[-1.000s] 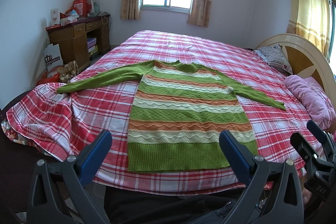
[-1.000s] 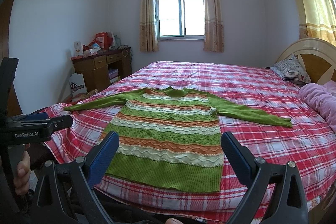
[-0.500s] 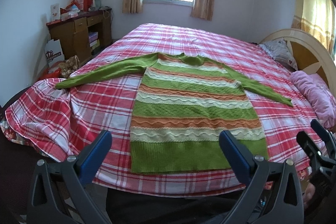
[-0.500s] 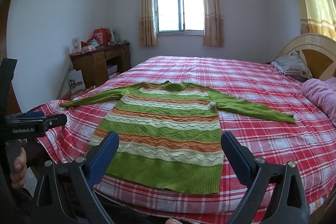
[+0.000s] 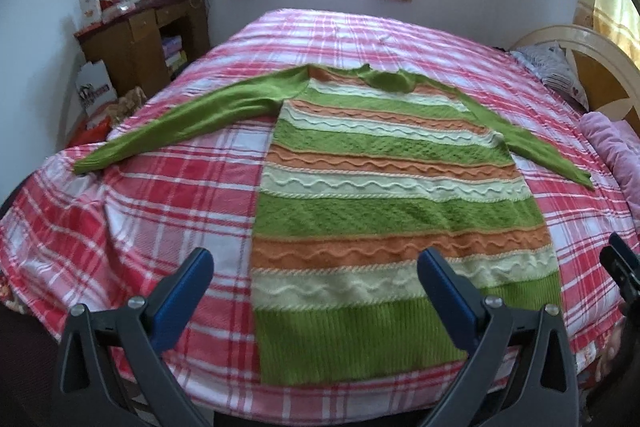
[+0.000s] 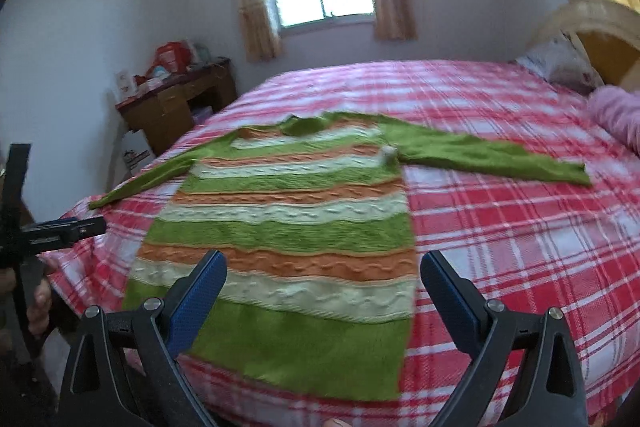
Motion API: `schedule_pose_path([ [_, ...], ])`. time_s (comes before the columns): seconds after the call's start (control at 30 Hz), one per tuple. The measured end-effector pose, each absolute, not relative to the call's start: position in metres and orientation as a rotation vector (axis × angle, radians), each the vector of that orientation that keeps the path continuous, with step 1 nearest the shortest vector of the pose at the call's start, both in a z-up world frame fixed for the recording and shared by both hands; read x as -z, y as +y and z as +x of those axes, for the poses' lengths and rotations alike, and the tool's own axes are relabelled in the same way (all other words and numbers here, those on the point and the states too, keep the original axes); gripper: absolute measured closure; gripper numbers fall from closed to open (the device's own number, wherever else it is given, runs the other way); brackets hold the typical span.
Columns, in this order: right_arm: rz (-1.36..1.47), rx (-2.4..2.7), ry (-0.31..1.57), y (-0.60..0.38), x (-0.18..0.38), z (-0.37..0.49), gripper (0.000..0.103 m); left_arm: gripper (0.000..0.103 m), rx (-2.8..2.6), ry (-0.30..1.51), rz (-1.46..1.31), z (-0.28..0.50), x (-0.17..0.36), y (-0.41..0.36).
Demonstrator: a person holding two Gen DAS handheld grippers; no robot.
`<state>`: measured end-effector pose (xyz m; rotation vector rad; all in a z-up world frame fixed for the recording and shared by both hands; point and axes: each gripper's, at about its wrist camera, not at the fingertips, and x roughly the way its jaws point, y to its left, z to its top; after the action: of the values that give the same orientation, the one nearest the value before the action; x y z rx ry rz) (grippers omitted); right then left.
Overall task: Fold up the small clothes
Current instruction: 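Reach the right tool to a sweater sleeve cuff and close on it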
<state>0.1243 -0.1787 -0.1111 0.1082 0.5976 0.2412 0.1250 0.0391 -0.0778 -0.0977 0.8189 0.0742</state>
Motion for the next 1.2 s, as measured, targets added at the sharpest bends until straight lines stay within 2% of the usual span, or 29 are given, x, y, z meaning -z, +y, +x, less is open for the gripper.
schedule_pose_path([
  [0.63,0.362,0.145,0.697,-0.392,0.157,0.263,0.006,0.0,-0.199,0.777,0.08,0.269,0.122,0.016],
  [0.8,0.409,0.238,0.723,-0.445,0.165,0.291,0.022,0.0,-0.212,0.789,0.125,0.297,0.134,0.015],
  [0.87,0.435,0.28,0.724,-0.47,0.166,0.302,0.026,0.0,-0.229,0.798,0.127,0.307,0.137,0.019],
  [0.97,0.463,0.339,0.725,-0.502,0.166,0.316,0.037,0.0,-0.257,0.81,0.116,0.317,0.142,0.027],
  [1.03,0.471,0.364,0.74,-0.517,0.168,0.326,0.038,0.0,-0.275,0.822,0.107,0.323,0.146,0.031],
  [1.1,0.463,0.384,0.756,-0.529,0.169,0.338,0.045,0.0,-0.283,0.837,0.097,0.327,0.15,0.034],
  [1.2,0.442,0.398,0.781,-0.539,0.173,0.357,0.045,0.0,-0.277,0.856,0.074,0.329,0.157,0.037],
])
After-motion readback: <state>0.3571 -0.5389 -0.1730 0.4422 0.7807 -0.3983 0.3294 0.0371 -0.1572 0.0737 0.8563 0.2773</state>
